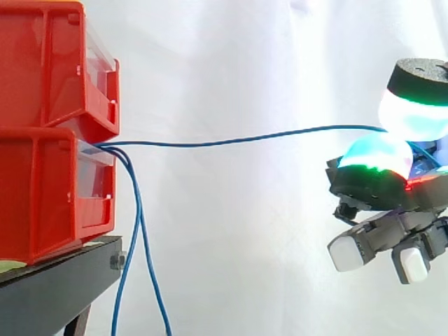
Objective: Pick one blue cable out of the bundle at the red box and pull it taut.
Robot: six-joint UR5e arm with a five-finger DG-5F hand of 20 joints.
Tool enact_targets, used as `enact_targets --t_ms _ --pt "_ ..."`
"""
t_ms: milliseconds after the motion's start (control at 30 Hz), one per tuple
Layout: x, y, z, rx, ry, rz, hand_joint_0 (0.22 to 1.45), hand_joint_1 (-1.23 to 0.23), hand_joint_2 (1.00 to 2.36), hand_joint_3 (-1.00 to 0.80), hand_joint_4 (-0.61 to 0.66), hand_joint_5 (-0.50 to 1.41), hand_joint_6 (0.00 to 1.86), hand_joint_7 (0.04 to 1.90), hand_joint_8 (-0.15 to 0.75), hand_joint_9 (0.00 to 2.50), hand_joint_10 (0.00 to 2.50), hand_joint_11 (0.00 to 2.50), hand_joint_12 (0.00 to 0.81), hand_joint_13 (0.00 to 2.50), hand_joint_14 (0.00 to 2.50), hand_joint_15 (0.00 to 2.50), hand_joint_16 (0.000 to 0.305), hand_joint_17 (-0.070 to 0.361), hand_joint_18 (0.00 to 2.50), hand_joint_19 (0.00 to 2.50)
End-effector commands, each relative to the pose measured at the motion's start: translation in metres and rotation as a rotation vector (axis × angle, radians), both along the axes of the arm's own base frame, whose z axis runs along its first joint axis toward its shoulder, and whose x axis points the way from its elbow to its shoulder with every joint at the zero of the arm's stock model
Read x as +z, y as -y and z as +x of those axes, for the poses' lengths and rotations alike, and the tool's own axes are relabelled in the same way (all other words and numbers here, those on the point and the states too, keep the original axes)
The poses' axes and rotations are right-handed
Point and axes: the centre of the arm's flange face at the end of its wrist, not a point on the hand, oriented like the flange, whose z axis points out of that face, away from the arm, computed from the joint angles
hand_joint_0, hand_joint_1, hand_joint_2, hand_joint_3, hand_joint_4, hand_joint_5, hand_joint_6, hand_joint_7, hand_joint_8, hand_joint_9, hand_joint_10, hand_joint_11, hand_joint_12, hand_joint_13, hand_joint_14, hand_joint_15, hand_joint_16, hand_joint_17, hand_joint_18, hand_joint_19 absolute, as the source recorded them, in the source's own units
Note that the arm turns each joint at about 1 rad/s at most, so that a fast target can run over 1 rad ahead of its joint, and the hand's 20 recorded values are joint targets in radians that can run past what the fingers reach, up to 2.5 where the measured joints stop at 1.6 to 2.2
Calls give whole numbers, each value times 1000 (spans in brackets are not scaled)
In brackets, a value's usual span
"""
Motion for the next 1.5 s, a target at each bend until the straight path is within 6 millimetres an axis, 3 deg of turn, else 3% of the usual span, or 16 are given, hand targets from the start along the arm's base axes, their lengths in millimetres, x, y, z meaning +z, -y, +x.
enact_targets --t_ms 0,1467 --pt "0 -1 -1 5 -1 3 569 -790 1032 7 208 -73 812 1373 384 1082 20 923 425 598 7 236 60 134 779 429" --pt "0 0 0 0 1 1 570 -782 1032 -5 201 -77 816 1355 379 1059 19 894 424 591 7 233 59 134 773 422"
